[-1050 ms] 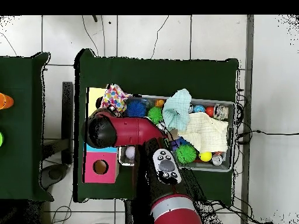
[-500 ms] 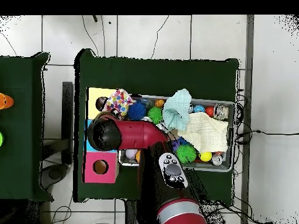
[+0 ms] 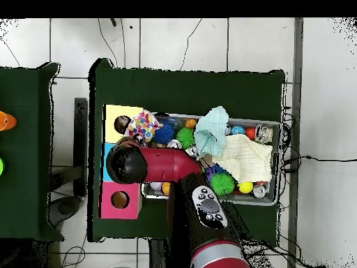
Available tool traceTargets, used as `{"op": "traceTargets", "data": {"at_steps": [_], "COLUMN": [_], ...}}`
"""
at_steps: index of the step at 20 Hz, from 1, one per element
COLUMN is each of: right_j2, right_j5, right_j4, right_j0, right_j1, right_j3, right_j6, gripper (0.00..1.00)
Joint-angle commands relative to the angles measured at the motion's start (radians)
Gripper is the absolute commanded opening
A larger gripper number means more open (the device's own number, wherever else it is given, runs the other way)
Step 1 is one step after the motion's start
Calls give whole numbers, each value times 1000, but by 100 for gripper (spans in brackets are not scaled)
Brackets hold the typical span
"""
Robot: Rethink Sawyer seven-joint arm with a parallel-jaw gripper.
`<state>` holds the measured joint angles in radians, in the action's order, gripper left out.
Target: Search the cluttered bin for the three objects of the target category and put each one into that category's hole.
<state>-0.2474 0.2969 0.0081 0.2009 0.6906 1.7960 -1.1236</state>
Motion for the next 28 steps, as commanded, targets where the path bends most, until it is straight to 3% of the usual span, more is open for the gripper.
{"op": "traceTargets", "data": {"at_steps": [1,2,3,6,8,19,22,24,28], "right_j2": [-72,-74,-76,-47,-79,-118,-245,-285,-279], "right_j5": [107,109,101,125,133,134,68,18,-71], "right_j4": [32,32,34,47,21,55,107,122,112], "right_j0": [25,25,27,7,20,41,91,94,75], "right_j1": [-23,-23,-23,-28,-29,-11,4,-8,-57], "right_j3": [65,64,65,48,34,61,94,82,27], "right_j6": [-167,-166,-170,-195,-137,-158,-177,-198,-212], "gripper": [100,100,0,0,0,0,0,0,0]}}
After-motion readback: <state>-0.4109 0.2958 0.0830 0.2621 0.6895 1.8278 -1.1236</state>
